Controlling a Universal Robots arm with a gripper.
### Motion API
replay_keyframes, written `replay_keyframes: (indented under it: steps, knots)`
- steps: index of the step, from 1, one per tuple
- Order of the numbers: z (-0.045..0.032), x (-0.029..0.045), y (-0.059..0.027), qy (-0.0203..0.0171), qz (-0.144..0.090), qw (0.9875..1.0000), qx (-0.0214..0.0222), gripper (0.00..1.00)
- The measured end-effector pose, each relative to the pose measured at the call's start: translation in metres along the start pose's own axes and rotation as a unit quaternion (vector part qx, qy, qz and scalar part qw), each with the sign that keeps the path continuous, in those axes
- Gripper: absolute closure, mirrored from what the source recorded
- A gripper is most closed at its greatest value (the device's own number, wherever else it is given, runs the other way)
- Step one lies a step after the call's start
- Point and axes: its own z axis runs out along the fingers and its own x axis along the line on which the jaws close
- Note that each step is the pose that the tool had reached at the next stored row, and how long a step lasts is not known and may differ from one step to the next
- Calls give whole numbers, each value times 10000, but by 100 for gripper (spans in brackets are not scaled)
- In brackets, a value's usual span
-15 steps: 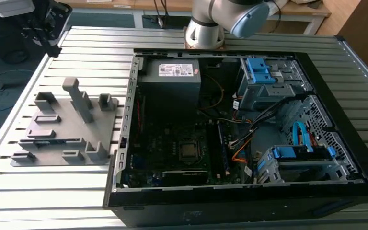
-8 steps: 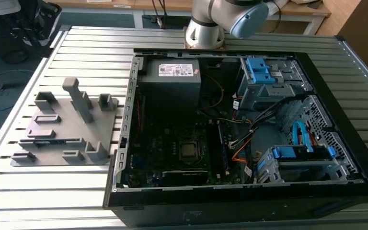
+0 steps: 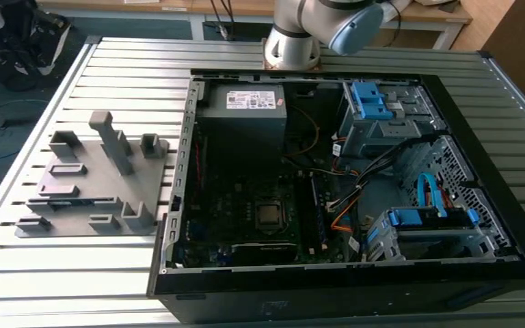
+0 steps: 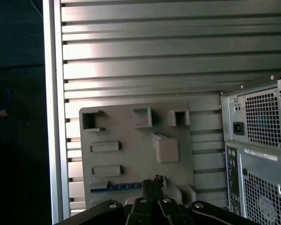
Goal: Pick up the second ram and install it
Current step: 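Reach for the second ram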
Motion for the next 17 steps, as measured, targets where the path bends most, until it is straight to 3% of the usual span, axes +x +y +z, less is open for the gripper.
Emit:
replay_keyframes:
  steps: [9, 17]
  knots:
    - [88, 8, -288, 3, 0, 10000, 0, 90]
    - [97, 7, -303, 3, 0, 10000, 0, 90]
